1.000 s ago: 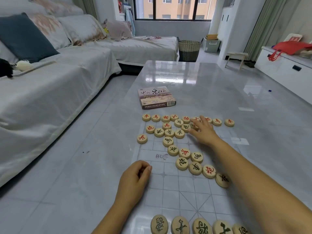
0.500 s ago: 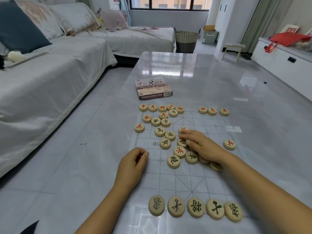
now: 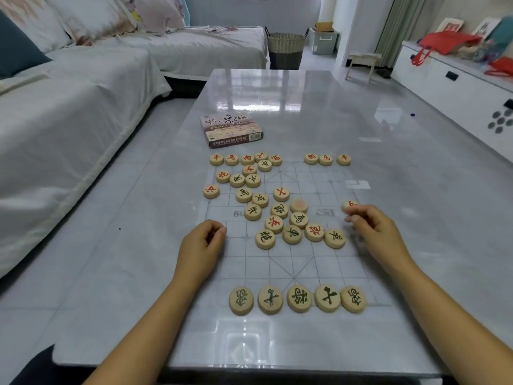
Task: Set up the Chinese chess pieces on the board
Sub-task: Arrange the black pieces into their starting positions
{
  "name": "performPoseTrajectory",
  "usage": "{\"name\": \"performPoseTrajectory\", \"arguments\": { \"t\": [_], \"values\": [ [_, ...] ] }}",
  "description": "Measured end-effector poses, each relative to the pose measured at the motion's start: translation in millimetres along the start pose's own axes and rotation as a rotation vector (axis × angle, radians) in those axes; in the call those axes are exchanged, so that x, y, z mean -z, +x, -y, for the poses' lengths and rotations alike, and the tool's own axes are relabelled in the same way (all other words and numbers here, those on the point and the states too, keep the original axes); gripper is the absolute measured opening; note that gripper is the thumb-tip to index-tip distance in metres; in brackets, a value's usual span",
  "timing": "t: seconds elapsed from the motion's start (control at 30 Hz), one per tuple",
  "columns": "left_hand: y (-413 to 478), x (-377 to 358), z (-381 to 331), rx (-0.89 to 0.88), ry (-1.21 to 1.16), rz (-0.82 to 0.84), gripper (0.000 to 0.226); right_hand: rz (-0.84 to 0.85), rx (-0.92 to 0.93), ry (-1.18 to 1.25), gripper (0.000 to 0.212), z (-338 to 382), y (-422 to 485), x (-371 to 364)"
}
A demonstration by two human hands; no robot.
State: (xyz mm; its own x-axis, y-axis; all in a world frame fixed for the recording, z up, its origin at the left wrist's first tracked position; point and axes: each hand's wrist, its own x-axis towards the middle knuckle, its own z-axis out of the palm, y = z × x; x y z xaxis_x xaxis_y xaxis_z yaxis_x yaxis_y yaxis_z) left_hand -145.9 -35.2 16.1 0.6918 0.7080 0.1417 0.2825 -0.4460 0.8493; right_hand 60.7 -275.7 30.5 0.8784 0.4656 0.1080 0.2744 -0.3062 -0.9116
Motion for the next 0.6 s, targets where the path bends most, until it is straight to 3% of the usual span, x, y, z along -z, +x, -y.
{"name": "performPoseTrajectory", "arguments": {
  "t": [0.17, 0.6],
  "values": [
    [-2, -1, -1, -0.017, 0.038, 0.005, 0.011, -0.028, -0.022, 0.050, 0.016, -6, -13, -2],
    [-3, -1, -3, -0.022, 0.036, 0.011, 0.008, 0.000, 0.002, -0.096, 0.013, -7, -18, -5]
  ]
}}
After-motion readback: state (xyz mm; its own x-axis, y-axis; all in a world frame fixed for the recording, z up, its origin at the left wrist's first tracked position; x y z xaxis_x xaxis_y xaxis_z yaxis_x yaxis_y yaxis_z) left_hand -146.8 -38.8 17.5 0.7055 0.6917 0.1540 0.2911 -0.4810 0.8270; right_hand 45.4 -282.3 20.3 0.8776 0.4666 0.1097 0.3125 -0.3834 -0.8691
